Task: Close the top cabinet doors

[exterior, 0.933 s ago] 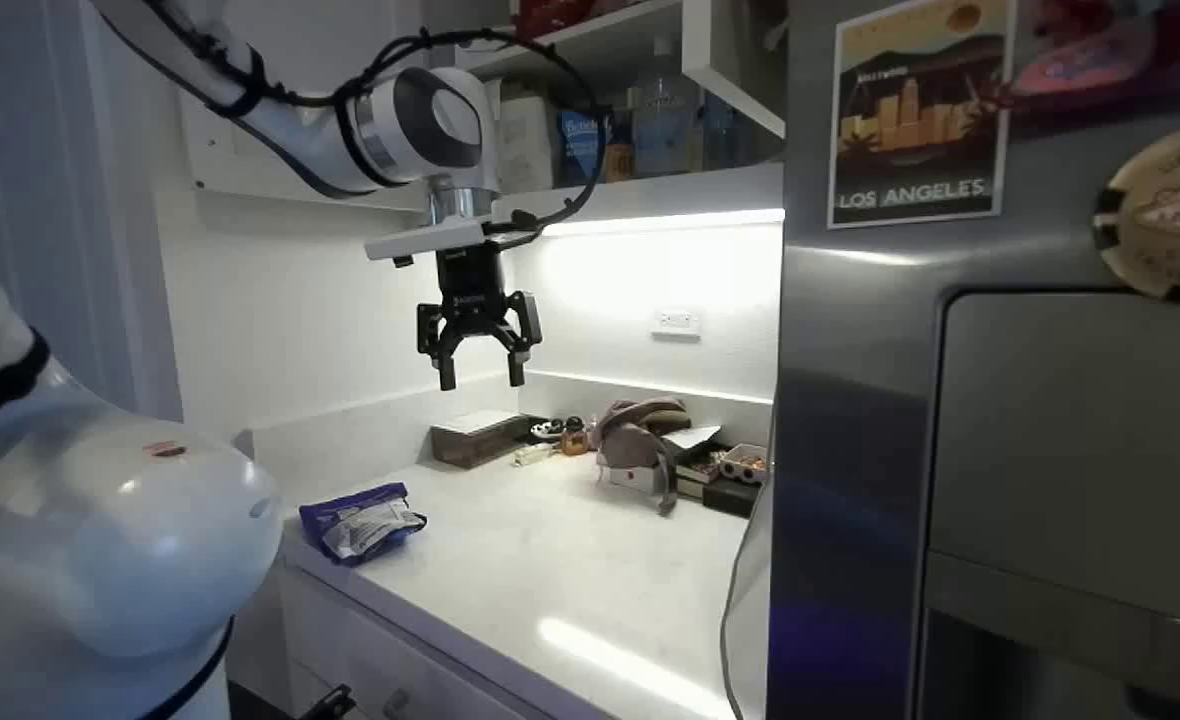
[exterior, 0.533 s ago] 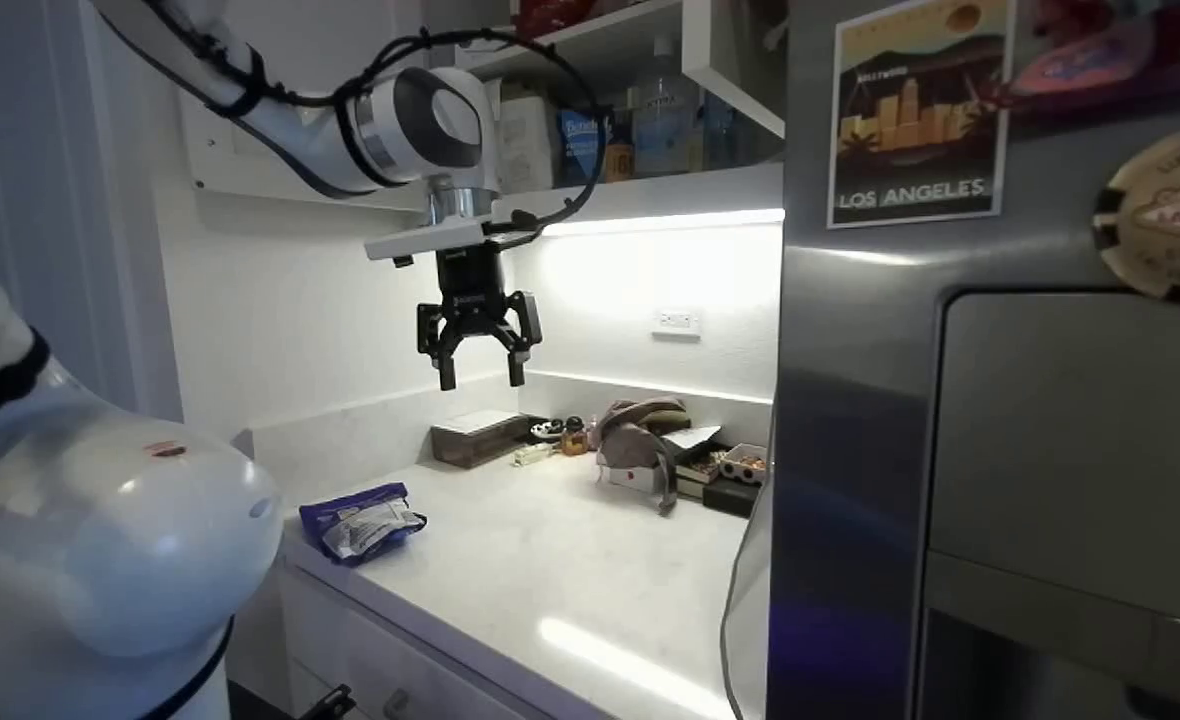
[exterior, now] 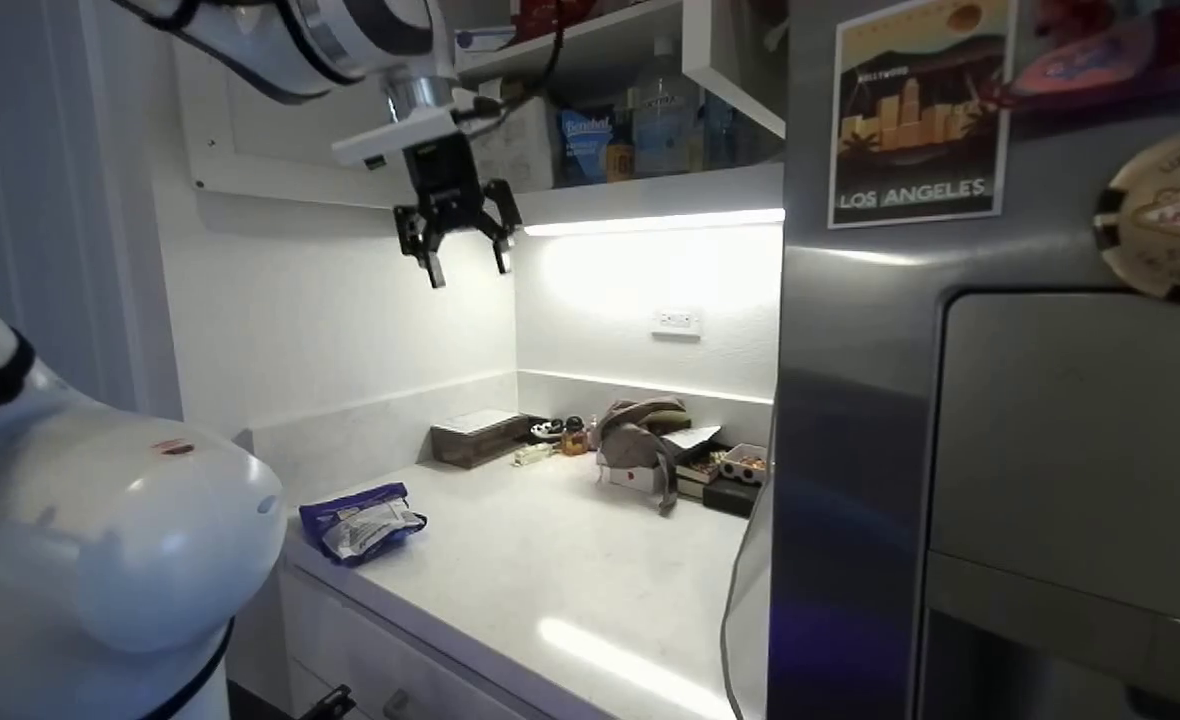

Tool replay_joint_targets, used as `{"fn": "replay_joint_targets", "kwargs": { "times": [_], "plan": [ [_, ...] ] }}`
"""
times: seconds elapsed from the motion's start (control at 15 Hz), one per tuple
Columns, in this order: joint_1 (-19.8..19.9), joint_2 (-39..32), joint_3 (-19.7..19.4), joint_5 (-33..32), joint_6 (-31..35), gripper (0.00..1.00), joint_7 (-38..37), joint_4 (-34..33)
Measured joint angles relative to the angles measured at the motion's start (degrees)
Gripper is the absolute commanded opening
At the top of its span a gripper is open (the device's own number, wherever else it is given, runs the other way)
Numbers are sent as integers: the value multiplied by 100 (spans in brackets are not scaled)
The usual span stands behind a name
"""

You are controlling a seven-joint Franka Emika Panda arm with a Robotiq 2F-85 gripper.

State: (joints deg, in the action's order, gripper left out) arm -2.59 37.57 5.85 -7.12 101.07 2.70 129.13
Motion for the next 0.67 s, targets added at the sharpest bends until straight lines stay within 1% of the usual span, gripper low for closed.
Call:
{"fn": "replay_joint_targets", "kwargs": {
  "times": [0.27,0.53,0.67],
  "plan": [
    [-153,317,337,-239,-399,100,-1,-826],
    [-235,512,521,-585,-430,100,0,-1360],
    [-305,589,570,-631,-388,100,9,-1607]
  ]
}}
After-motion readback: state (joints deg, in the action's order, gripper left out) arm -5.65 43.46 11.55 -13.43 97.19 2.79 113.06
